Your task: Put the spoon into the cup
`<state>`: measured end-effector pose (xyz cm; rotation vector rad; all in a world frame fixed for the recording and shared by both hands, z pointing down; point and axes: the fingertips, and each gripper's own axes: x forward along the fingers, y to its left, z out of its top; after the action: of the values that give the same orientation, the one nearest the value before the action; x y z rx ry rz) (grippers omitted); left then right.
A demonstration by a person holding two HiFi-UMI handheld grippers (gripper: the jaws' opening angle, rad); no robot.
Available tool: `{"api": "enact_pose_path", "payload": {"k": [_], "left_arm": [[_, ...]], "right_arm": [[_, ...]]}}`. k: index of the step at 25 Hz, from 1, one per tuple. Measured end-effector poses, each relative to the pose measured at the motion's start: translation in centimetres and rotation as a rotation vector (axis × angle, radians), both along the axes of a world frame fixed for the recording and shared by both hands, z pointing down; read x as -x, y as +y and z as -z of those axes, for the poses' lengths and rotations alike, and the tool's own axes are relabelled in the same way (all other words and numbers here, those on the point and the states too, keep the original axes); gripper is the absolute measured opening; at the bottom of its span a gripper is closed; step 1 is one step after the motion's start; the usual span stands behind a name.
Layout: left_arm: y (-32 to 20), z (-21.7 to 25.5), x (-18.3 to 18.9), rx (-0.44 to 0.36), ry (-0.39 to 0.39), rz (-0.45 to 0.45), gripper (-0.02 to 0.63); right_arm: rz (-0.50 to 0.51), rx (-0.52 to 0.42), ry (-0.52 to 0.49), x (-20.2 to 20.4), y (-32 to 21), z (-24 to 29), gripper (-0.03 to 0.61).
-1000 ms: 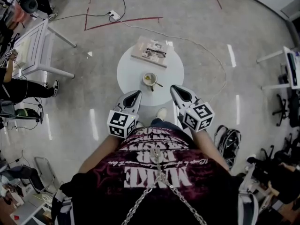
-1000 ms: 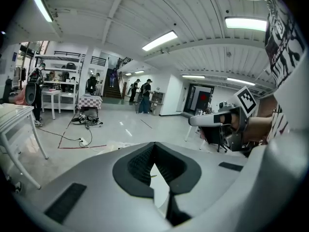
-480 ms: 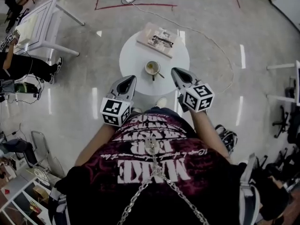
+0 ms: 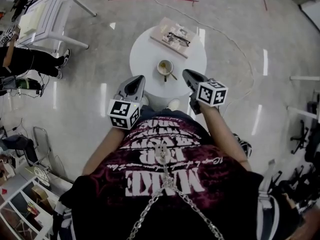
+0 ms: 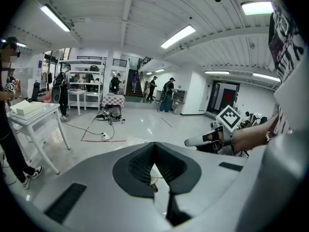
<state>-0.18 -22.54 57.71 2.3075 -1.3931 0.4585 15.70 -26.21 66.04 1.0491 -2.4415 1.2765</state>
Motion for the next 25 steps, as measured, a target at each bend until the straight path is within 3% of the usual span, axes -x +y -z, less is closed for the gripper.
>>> {"api": "enact_pose_path", "payload": {"k": [3, 5, 7, 14, 20, 25], "left_arm": [[0.1, -0.2, 0.0, 0.005, 0.011, -0.003, 0.026], [-0.3, -0.3, 0.5, 0.006, 0.018, -0.007, 0.026], [-0.9, -0.4, 1.1, 0.008, 0.022, -0.021, 0.026], [-1.7, -0.1, 2.0, -0.003, -0.021, -0.104, 0.026], [-2.1, 0.6, 5.8, 0.007, -0.028, -0.078, 0.026], [-2.1, 0.5, 7.4, 0.01, -0.043, -0.093, 0.026]], "right_arm": [[-0.02, 0.1, 0.01, -0.3, 0.1, -3.5, 0.058], [-0.017, 0.165, 0.01, 0.4, 0.2, -5.7, 0.16], [-0.035, 0.242, 0.005, 1.1, 0.2, -8.3, 0.187], [-0.182, 0.494, -0.08, 1.0, 1.4, -16.9, 0.21], [-0.312, 0.601, -0.148, 1.8, 1.8, -19.9, 0.21], [-0.38, 0.632, -0.154, 2.0, 1.5, -21.8, 0.192]]}}
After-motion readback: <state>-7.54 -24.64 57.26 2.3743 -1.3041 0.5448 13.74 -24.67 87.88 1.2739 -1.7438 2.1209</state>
